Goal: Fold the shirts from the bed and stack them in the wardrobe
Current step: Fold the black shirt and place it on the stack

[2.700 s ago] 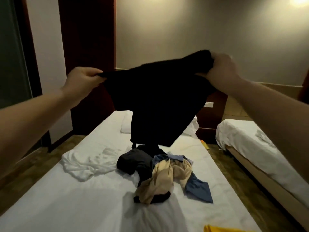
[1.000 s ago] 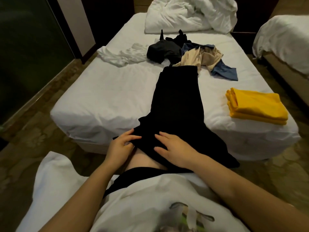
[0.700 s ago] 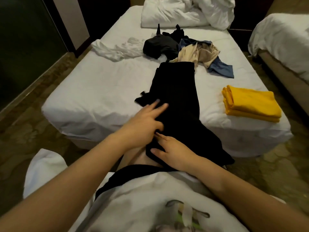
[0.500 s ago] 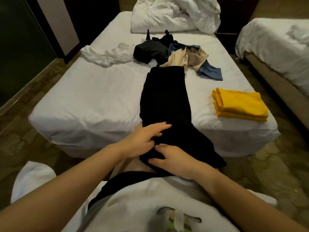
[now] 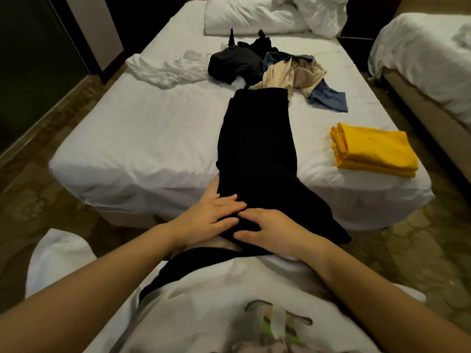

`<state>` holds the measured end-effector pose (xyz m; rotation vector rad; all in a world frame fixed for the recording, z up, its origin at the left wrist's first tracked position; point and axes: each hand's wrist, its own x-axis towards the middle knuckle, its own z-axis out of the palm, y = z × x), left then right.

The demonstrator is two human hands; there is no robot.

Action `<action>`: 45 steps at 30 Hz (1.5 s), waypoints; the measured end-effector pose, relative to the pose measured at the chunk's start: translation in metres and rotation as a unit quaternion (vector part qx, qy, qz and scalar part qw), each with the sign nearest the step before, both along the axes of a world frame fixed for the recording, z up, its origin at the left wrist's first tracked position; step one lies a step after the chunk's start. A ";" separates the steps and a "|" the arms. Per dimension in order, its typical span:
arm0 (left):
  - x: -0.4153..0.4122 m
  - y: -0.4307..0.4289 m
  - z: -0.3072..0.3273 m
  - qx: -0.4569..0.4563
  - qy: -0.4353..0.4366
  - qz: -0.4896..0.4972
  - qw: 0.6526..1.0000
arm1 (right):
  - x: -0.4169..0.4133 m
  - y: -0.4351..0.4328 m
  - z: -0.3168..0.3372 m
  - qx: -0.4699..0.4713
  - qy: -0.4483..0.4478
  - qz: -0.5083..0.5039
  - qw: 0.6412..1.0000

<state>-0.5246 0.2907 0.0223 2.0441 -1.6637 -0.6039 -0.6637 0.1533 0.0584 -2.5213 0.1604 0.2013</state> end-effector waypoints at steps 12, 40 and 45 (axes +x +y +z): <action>0.004 -0.002 0.005 0.091 -0.056 -0.058 0.993 | 0.000 0.011 -0.009 -0.142 0.012 0.019 0.990; 0.001 -0.005 0.046 0.077 0.191 0.177 0.962 | -0.080 -0.048 -0.005 -0.024 -0.181 -0.227 0.957; 0.004 0.000 0.046 0.074 0.190 0.184 0.961 | -0.078 -0.070 0.005 0.100 -0.198 -0.257 0.940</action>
